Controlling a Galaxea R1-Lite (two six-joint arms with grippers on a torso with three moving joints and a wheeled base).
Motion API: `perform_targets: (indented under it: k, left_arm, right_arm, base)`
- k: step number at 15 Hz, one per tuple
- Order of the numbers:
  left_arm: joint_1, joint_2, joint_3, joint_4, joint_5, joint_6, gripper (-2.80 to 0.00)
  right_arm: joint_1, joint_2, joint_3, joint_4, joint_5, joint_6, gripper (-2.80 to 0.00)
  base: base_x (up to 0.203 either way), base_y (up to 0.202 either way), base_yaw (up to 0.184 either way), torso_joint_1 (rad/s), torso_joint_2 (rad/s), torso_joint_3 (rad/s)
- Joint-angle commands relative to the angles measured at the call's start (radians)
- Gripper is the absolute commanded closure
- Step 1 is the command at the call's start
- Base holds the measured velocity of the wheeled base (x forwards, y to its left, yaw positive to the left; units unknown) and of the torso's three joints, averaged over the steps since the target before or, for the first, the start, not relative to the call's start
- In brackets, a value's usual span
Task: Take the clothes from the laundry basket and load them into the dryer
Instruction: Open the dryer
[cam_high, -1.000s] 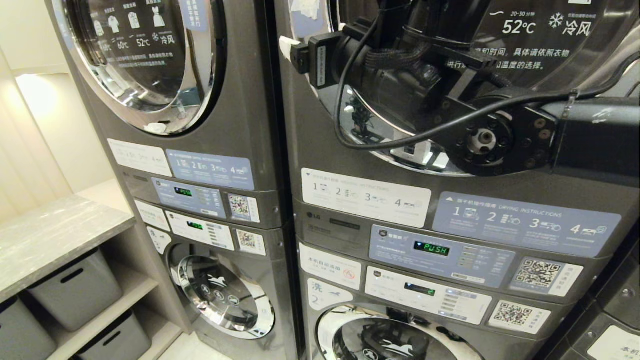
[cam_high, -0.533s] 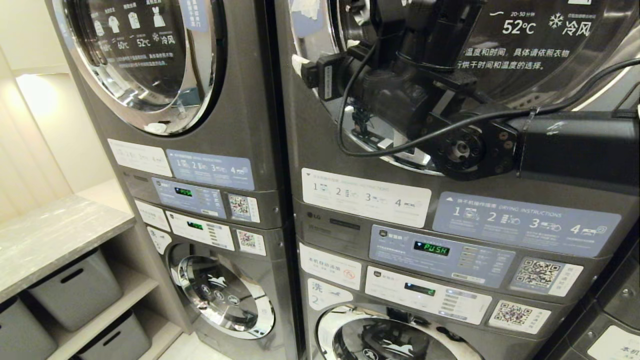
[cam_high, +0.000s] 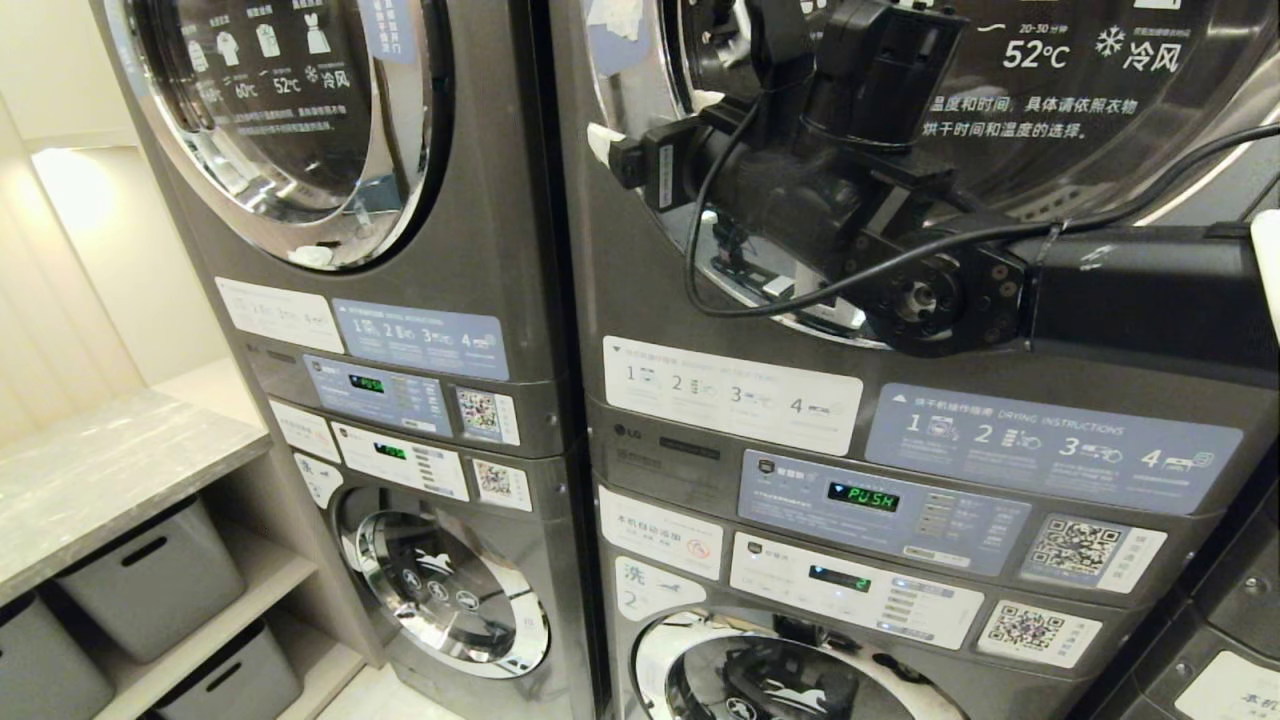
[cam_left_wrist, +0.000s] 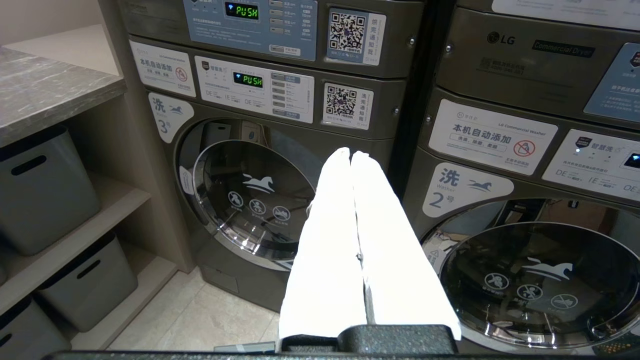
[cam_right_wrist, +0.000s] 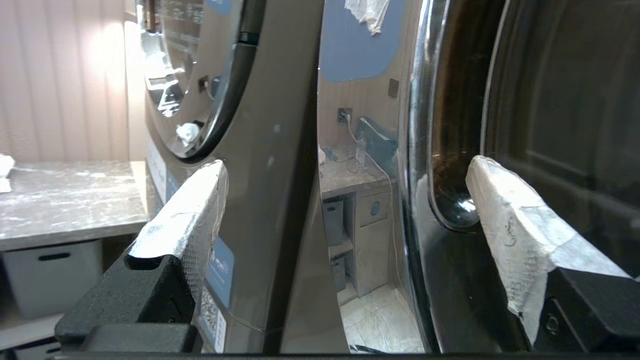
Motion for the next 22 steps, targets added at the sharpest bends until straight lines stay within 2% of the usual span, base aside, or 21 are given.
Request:
perform_targets:
  k: [1, 4, 9, 16, 22]
  left_arm:
    - [0.000, 0.000, 0.000, 0.000, 0.000, 0.000, 0.00]
    - [0.000, 0.001, 0.000, 0.000, 0.000, 0.000, 0.00]
    - [0.000, 0.001, 0.000, 0.000, 0.000, 0.000, 0.00]
    - [0.000, 0.001, 0.000, 0.000, 0.000, 0.000, 0.00]
    - [0.000, 0.000, 0.000, -0.001, 0.000, 0.000, 0.00]
  right_arm:
    - [0.001, -0.003, 0.000, -0.002, 0.008, -0.001, -2.80]
    - [0.002, 0.006, 0.000, 0.000, 0.023, -0.001, -2.80]
    - [0.033, 0.003, 0.000, 0.038, 0.114, -0.001, -2.80]
    - [0.110, -0.122, 0.003, 0.089, 0.209, 0.003, -2.80]
    - [0.129, -0.259, 0.018, 0.208, 0.227, 0.005, -2.80]
  base:
    - [0.000, 0.000, 0.000, 0.000, 0.00, 0.000]
    - [0.000, 0.000, 0.000, 0.000, 0.00, 0.000]
    - [0.000, 0.000, 0.000, 0.000, 0.00, 0.000]
    - [0.000, 0.000, 0.000, 0.000, 0.00, 0.000]
    - [0.000, 0.000, 0.000, 0.000, 0.00, 0.000]
